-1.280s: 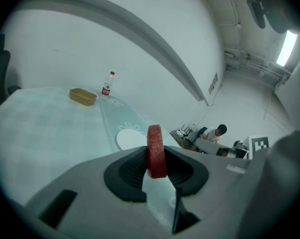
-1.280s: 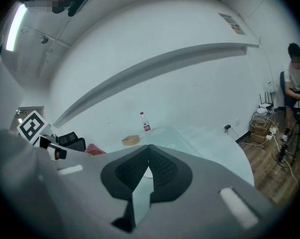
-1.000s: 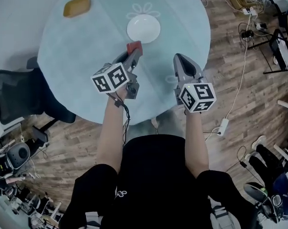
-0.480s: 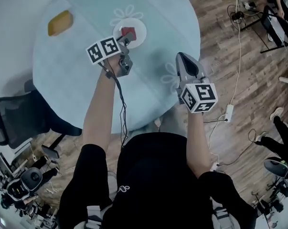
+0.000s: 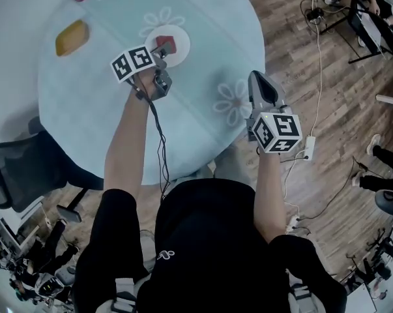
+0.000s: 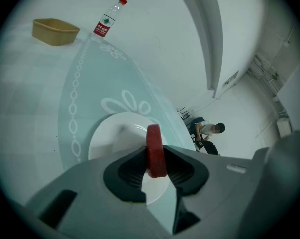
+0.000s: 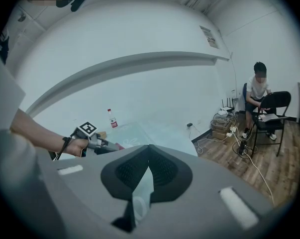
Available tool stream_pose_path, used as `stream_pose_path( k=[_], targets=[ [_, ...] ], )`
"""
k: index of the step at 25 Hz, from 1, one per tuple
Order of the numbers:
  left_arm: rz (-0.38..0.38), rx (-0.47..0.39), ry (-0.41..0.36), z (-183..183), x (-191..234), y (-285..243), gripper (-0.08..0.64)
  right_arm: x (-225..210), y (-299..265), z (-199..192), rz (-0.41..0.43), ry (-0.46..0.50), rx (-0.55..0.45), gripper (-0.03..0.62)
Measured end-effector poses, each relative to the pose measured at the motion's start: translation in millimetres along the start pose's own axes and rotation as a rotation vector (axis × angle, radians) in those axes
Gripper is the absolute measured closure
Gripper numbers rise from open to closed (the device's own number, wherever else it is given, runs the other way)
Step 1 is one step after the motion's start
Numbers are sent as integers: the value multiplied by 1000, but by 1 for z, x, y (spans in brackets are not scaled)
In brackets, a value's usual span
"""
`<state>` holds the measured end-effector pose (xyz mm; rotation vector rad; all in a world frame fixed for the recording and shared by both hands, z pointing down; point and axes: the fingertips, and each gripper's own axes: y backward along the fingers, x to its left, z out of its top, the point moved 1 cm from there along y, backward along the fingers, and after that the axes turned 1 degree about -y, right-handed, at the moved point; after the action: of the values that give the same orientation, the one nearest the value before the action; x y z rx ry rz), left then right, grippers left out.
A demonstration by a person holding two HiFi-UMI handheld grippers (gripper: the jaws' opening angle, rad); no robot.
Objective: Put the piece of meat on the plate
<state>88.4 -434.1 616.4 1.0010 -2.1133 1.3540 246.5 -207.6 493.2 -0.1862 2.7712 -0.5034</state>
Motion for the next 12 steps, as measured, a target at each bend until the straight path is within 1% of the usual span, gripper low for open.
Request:
stream_pose_path(
  k=[2,4,5,8,10,12],
  targets=[
    [17,19,-2,-1,3,1,458,3,1,0,7,2,1,583],
    [54,44,-31,-2,8,4,439,6,1,1,15,3,0,583],
    [73,54,-50,-3,10,6,426,6,1,1,16,2,0,584],
    [114,72,-109,-4,12,8,340,7,-1,2,23,2,3,583],
    [145,76,-157,-4,14,12,312,10,-2,1,32,5,6,583],
    [173,82,-224,-6,14,17,296,13,-2,0,42,10,10,583]
  ],
)
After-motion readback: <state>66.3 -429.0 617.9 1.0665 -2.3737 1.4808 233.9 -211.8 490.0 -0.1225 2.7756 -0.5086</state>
